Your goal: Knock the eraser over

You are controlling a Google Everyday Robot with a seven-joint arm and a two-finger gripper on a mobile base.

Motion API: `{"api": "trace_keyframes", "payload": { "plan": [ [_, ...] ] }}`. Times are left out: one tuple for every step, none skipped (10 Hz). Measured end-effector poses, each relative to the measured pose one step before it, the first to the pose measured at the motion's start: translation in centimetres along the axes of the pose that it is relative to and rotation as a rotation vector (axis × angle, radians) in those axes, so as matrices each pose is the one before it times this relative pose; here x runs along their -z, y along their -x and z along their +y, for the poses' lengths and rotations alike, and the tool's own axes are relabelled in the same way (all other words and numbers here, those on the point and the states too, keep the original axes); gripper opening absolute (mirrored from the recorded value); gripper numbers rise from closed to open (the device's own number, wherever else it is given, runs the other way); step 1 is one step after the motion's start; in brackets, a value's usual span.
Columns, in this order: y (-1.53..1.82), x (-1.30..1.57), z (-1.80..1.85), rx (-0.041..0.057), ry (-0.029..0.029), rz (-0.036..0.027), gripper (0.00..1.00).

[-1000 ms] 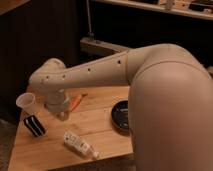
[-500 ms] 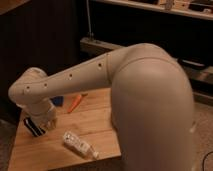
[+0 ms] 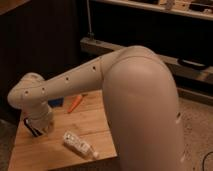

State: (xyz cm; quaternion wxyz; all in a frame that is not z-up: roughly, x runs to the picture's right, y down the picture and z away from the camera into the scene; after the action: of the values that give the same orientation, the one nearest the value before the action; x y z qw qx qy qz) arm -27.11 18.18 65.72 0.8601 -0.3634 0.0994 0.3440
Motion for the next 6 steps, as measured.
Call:
{"api": "trace_keyframes", "payload": {
  "plan": [
    [0.075, -0.412, -0.085, 0.01352, 0.01918, -0.01199, 0.0],
    [0.132, -0.26, -0.019, 0.01128, 0.01951, -0.01378, 0.0],
    [0.212, -0.138, -0.041, 0.0074, 0.02066, -0.01552, 0.0],
    [0.328, -0.062, -0.002, 0.0053, 0.01783, -0.01366, 0.0],
    [0.531, -0.039, 0.255, 0.01107, 0.01287, -0.01075, 0.0],
    [0.667, -0.006, 0.422, 0.01226, 0.00822, -0.00729, 0.0]
  ]
}}
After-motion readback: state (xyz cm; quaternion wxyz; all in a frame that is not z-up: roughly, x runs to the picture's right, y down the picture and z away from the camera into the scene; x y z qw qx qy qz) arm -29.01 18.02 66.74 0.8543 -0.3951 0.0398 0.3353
